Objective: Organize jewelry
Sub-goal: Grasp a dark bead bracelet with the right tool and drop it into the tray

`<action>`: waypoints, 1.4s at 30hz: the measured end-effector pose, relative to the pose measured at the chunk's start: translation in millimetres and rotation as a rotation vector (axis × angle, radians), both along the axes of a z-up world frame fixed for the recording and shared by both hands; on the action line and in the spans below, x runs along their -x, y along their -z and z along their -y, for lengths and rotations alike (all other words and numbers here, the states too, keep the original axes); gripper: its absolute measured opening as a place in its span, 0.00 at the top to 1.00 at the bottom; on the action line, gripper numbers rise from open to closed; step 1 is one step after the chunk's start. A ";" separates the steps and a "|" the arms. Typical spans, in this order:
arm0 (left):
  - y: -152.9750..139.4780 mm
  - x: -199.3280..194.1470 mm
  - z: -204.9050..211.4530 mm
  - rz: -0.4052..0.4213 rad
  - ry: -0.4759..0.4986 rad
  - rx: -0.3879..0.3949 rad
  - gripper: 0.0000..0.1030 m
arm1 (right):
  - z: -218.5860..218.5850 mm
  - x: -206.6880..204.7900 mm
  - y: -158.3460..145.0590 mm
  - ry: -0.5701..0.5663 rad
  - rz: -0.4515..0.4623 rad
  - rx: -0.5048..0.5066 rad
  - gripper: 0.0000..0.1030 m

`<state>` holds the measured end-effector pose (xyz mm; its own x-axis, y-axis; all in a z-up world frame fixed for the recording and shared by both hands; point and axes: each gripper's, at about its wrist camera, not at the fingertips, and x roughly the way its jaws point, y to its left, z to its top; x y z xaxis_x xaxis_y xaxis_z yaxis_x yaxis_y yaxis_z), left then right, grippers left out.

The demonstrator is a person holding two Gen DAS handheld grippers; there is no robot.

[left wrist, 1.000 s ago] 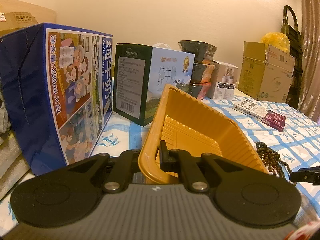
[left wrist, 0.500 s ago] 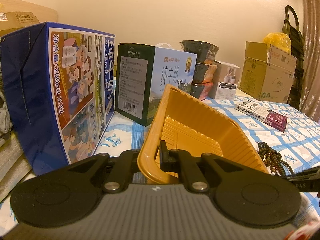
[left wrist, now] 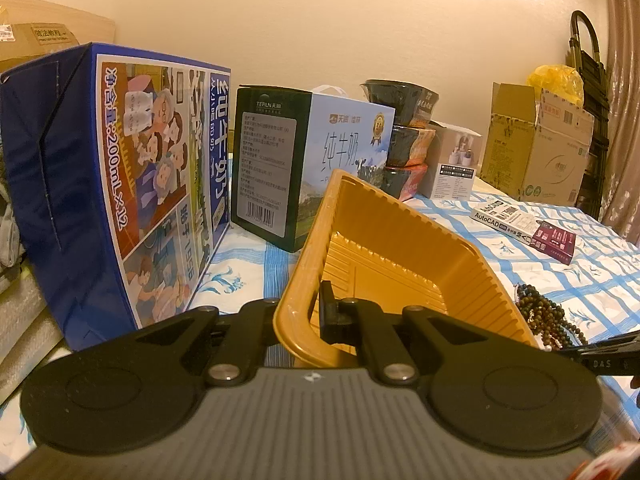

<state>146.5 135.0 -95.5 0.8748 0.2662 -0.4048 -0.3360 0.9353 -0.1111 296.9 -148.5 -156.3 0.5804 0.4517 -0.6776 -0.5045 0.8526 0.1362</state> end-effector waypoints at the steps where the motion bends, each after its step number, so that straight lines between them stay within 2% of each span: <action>1: 0.0 0.0 0.1 0.000 0.000 0.000 0.93 | -1.5 -0.6 0.4 -0.003 0.007 0.004 0.86; 11: 0.7 -0.7 -0.2 0.000 0.002 -0.003 0.93 | -16.2 -0.3 3.3 -0.050 0.079 0.093 0.86; 13: 0.7 -1.0 -0.4 0.000 0.002 -0.004 0.94 | -16.8 1.0 3.5 -0.055 0.088 0.099 0.88; 15: 0.9 -1.3 -0.9 -0.001 0.002 -0.003 0.94 | -17.2 3.0 3.2 -0.058 0.101 0.105 0.95; 20: 0.8 -1.5 -1.1 0.000 0.003 -0.004 0.93 | -14.6 8.7 -2.9 -0.061 0.124 0.093 0.95; 26: -0.1 -1.8 -0.2 -0.001 0.003 -0.005 0.94 | -12.2 20.2 -32.7 -0.076 0.158 0.005 0.95; 34: -0.6 -1.8 0.1 0.000 0.003 -0.005 0.94 | -43.0 44.4 -83.8 -0.204 0.178 -0.171 0.95; 38: -1.7 -1.1 0.6 0.002 0.005 0.000 0.94 | -73.5 56.1 -93.9 -0.310 0.157 -0.236 0.95; 42: -2.6 0.1 0.0 0.004 0.010 0.005 0.94 | -108.8 68.5 -88.4 -0.407 0.152 -0.233 0.96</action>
<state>146.4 135.0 -92.9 0.8792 0.2554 -0.4023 -0.3263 0.9379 -0.1176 228.4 -39.7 -67.9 0.4097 0.7921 -0.4526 -0.8195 0.5375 0.1988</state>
